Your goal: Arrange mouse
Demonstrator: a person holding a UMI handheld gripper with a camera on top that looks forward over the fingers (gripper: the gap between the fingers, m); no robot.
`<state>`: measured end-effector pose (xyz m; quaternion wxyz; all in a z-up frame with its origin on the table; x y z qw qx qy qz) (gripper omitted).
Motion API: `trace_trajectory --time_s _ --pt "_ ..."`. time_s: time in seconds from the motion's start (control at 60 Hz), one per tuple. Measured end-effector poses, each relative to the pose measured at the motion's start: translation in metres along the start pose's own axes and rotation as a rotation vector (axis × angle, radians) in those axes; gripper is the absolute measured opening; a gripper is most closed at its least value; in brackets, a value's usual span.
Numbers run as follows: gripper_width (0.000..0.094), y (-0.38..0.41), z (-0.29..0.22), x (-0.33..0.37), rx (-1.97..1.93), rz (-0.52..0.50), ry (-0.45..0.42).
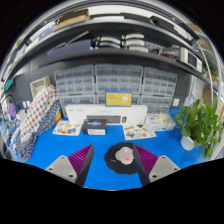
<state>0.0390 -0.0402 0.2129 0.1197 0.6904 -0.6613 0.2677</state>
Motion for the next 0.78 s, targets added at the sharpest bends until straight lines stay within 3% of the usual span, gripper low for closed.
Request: trace_trajectory --time_s 0.217,0.783 --pt "0.0778 0.030 -0.015 0.080 -0.033 -0.008 -0.087" --pt "0.0774 0.070 -0.001 0.130 -0.004 -0.034 -0.071"
Point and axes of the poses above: the point between the fingertips, and its own axes, seen from behind it with the camera up: y to the left, z down, x backward, against the way the camera looks, the point moved 1 cm from there along x, backward, against the way the camera looks, and after that the axes turned 12 degrees about x, right-handed, at the moved point
